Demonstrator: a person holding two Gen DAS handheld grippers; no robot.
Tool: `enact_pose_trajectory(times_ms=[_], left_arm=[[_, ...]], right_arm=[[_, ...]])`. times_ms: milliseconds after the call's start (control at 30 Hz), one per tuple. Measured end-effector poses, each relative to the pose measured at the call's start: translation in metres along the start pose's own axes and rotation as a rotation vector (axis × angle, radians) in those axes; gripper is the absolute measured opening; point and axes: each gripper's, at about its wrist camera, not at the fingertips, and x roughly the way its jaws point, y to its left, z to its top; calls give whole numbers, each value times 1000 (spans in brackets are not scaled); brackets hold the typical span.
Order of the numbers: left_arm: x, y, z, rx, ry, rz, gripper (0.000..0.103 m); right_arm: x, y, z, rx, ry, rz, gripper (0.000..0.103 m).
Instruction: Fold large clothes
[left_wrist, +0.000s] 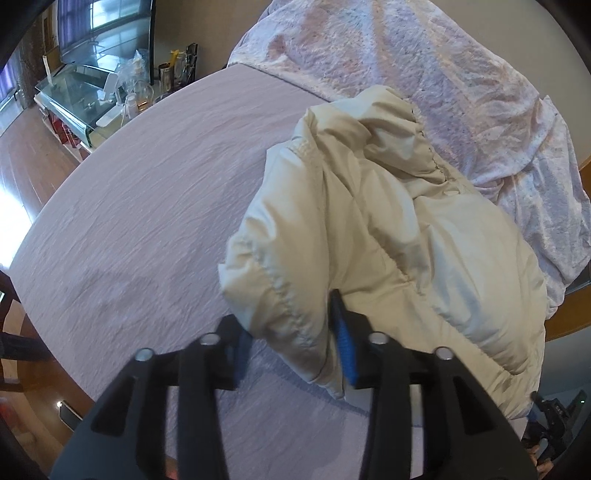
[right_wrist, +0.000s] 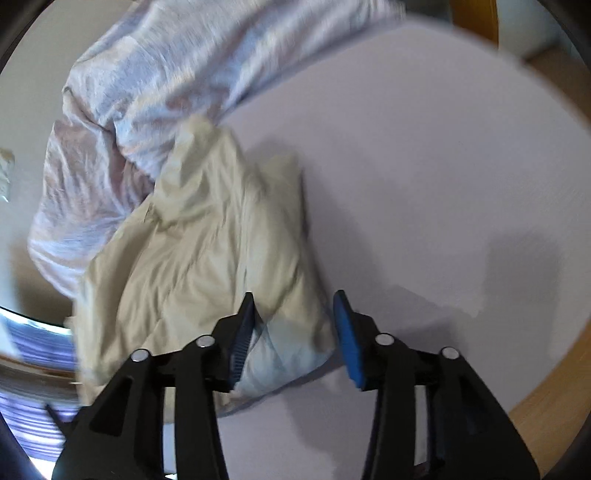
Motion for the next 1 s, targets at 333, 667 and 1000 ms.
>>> enact_pose_trajectory(times_ms=[333, 667, 1000], left_arm=[[8, -3, 3, -24, 16, -7, 75], [14, 1, 7, -71, 23, -31, 83], [18, 4, 14, -109, 20, -51, 83]], right_arm=[[1, 99, 13, -291, -63, 48, 49], [55, 195, -53, -526, 109, 142, 49], [109, 204, -77, -561, 179, 31, 52]])
